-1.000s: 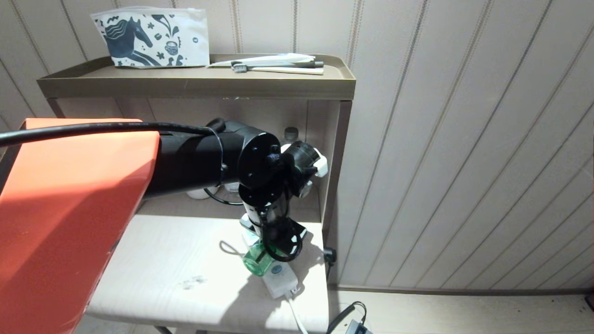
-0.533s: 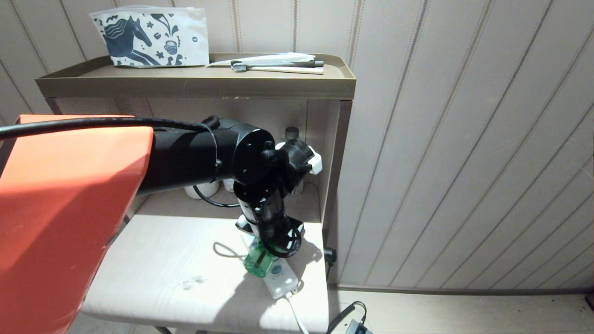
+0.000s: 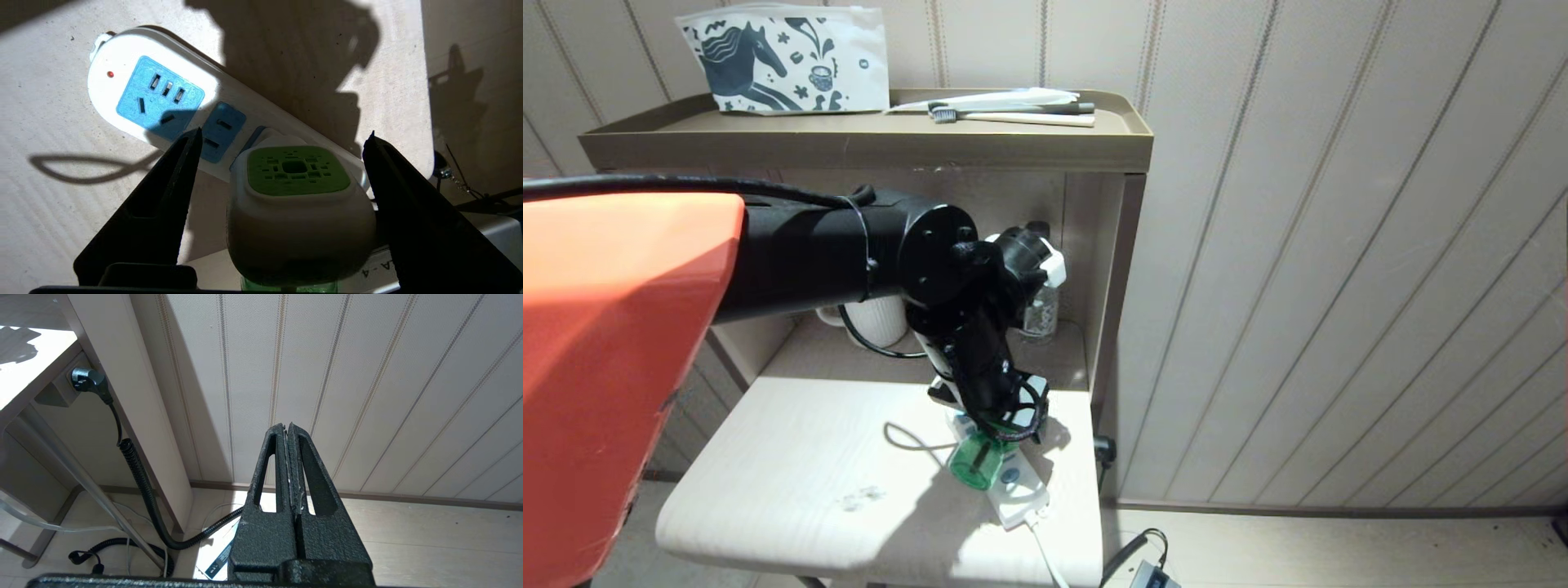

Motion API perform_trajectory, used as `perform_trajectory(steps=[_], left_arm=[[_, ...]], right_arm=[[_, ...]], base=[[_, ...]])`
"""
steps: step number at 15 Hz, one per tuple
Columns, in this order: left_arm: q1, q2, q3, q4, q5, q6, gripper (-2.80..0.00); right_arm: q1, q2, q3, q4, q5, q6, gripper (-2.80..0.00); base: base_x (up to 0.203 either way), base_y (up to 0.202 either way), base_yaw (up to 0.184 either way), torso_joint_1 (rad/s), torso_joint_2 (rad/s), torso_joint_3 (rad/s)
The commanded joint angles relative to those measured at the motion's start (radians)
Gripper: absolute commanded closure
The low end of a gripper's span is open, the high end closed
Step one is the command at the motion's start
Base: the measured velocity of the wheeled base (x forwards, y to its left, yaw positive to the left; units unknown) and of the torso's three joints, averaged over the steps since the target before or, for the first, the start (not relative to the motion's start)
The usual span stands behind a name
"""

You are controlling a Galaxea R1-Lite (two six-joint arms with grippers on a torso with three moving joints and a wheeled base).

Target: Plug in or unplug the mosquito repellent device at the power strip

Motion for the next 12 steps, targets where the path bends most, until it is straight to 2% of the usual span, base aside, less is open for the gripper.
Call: perform_trajectory(steps=[1,3,8,11,12], left_arm=[[-0.001,-0.046,0.001,-0.006,0.023,0.002,-2.8],[-0.004,-0.074,0.0,-0.009,0.048,0.007,-2.8],[-0.014,-0.199,0.016,-0.002,0.037,0.007,-2.8],[-0.015,-0.298,0.101,-0.001,0.036,0.006,-2.8],[-0.014,-0.329,0.149,-0.001,0.036,0.006,0.0]], right_arm=[[0.0,0.0,0.0,0.0,0.0,0.0,0.0],[0.0,0.0,0.0,0.0,0.0,0.0,0.0],[0.0,0.0,0.0,0.0,0.0,0.0,0.0],[0.0,0.0,0.0,0.0,0.0,0.0,0.0],[0.0,0.0,0.0,0.0,0.0,0.0,0.0]], base=[[0.0,0.0,0.0,0.0,0.0,0.0],[0.0,0.0,0.0,0.0,0.0,0.0],[0.0,0.0,0.0,0.0,0.0,0.0],[0.0,0.0,0.0,0.0,0.0,0.0],[0.0,0.0,0.0,0.0,0.0,0.0]])
